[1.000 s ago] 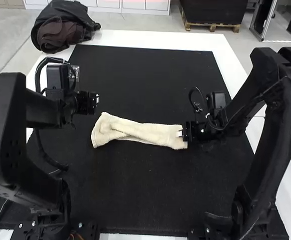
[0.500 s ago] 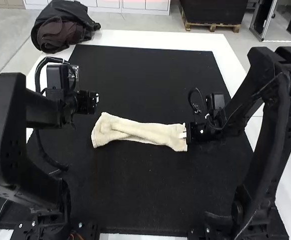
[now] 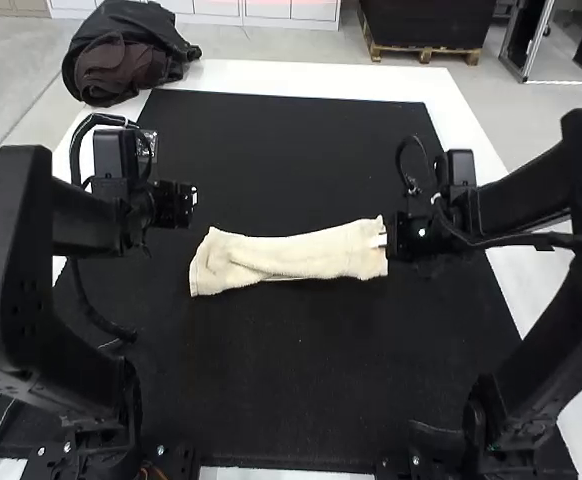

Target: Fold the towel.

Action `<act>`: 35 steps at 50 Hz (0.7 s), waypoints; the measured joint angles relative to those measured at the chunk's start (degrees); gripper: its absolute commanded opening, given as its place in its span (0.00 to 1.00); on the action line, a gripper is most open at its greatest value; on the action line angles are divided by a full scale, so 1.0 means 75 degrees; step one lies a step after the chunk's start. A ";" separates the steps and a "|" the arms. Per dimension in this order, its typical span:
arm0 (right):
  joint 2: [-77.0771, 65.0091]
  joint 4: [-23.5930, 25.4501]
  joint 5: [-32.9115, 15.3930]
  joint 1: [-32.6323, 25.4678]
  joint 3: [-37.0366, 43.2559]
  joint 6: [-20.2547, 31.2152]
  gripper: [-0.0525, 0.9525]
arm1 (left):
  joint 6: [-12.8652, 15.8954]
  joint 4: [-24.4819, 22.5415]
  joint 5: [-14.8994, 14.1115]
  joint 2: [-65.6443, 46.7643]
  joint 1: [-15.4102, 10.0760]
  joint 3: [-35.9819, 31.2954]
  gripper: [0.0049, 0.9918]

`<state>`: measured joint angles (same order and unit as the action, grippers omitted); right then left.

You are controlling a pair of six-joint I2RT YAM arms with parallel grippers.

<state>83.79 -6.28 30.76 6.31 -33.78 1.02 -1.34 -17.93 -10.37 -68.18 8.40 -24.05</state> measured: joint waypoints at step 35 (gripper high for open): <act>-0.0067 -0.0259 0.0073 0.2203 -0.0478 -0.1274 0.03 | 0.0000 -0.0216 0.0475 -0.0358 -0.0003 0.0146 0.97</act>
<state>83.29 -8.23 31.31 22.83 -37.36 -8.54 -1.34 -19.55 -6.81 -70.87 8.38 -22.96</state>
